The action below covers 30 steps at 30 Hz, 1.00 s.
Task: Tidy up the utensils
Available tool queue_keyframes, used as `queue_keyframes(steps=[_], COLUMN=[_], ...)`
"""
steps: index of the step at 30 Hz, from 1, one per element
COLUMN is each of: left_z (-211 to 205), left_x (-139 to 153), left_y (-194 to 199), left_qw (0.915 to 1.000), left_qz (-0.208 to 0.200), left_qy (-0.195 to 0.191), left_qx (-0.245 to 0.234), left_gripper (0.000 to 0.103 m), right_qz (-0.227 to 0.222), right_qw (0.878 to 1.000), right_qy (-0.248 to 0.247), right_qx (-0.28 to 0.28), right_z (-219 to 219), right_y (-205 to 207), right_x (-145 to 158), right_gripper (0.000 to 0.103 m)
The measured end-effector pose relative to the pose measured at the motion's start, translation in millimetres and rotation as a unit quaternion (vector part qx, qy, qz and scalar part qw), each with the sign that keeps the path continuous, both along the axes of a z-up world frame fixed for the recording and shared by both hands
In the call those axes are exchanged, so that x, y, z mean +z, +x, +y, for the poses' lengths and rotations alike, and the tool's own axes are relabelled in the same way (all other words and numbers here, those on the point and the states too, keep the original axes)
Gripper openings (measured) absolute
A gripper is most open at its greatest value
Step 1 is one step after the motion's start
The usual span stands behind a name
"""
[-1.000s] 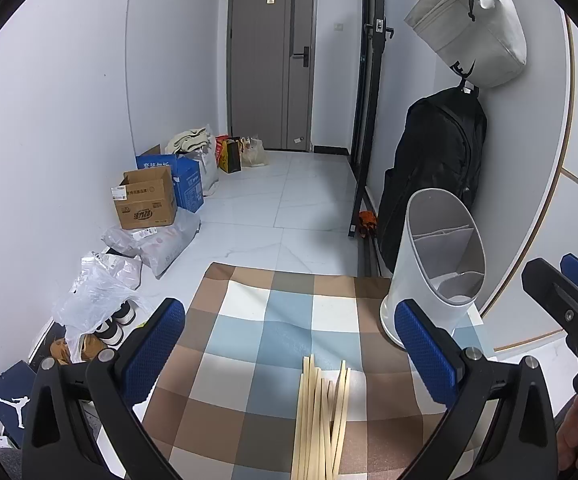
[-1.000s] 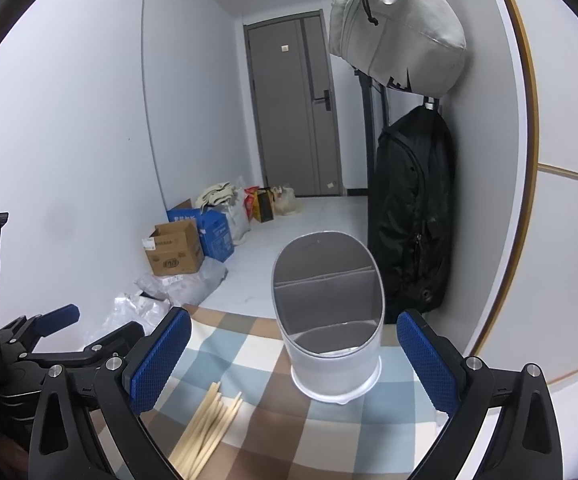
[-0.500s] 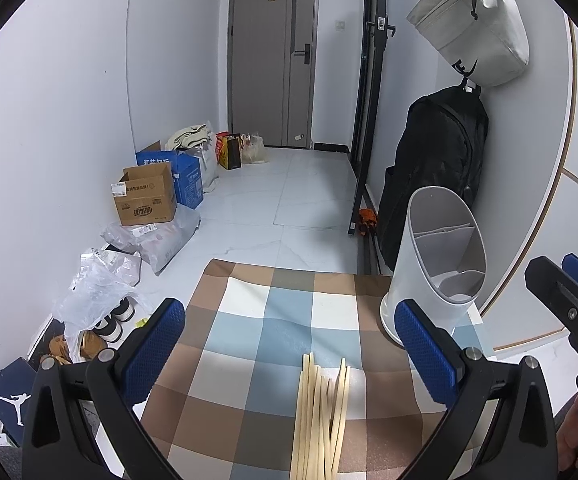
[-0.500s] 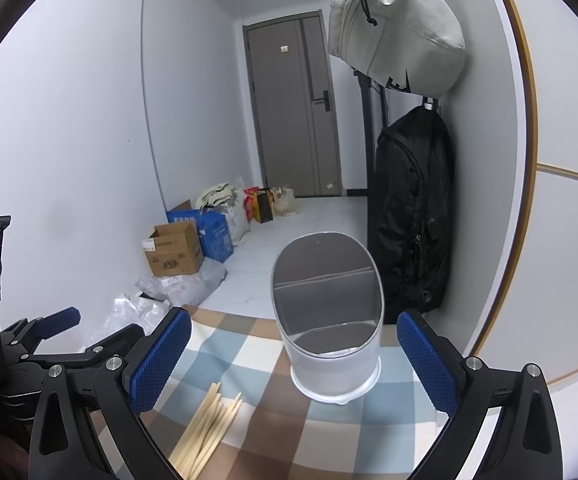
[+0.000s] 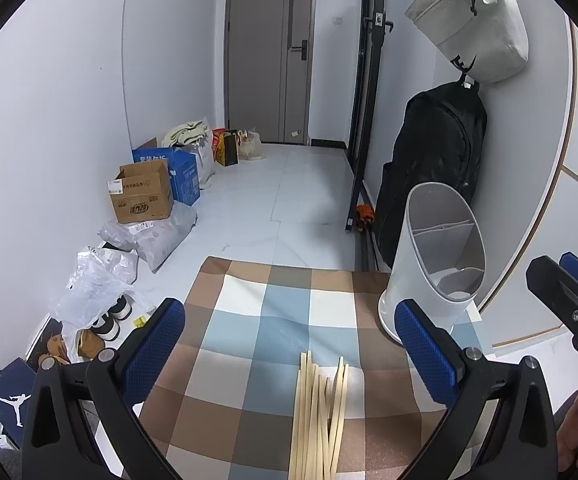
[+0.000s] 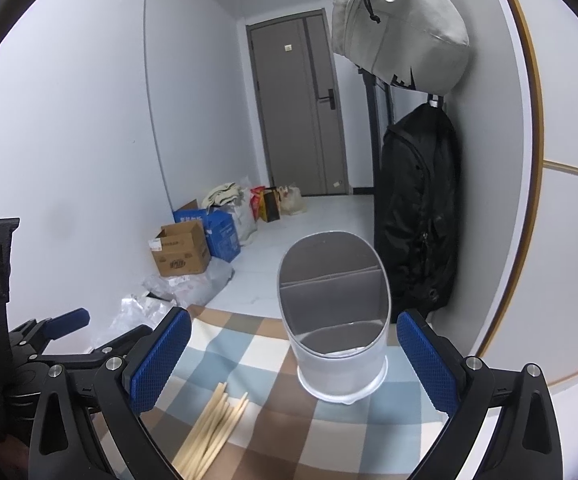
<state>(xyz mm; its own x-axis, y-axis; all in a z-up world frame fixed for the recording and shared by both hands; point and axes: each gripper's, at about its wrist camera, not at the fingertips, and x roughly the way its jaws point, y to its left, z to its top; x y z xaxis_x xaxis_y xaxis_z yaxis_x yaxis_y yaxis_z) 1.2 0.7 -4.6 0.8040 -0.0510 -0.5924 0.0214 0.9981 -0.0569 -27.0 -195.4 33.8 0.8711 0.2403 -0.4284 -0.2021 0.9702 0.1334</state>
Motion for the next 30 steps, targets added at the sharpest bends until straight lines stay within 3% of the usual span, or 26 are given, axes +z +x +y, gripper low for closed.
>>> queue_keyframes(steps=[6, 10, 14, 17, 20, 25, 30], left_z=[9, 16, 15, 12, 9, 10, 13], left_x=[-10, -25, -48, -62, -73, -86, -92], left_y=[12, 23, 32, 36, 43, 51, 63], left_qw=[0.9989, 0.9946, 0.9850, 0.9788, 0.9732, 0.9625, 0.9550], left_qz=[0.040, 0.089, 0.152, 0.187, 0.213, 0.252, 0.274], left_qy=[-0.023, -0.049, -0.068, -0.061, -0.057, -0.066, -0.093], left_qx=[-0.005, -0.018, -0.044, -0.058, -0.066, -0.076, -0.067], left_gripper=[0.102, 0.102, 0.097, 0.095, 0.085, 0.058, 0.051], right_qz=[0.036, 0.066, 0.099, 0.118, 0.131, 0.152, 0.164], right_qw=[0.999, 0.998, 0.994, 0.992, 0.990, 0.987, 0.984], right_qy=[0.001, 0.006, 0.010, 0.010, 0.017, 0.029, 0.036], right_qx=[0.008, 0.019, 0.033, 0.042, 0.049, 0.052, 0.058], right_z=[-3, -3, -1, 0, 0, -3, -3], right_y=[13, 21, 29, 35, 39, 48, 54], right_x=[-9, -19, -29, -37, -40, -47, -50], right_gripper=[0.103, 0.103, 0.099, 0.097, 0.095, 0.095, 0.094])
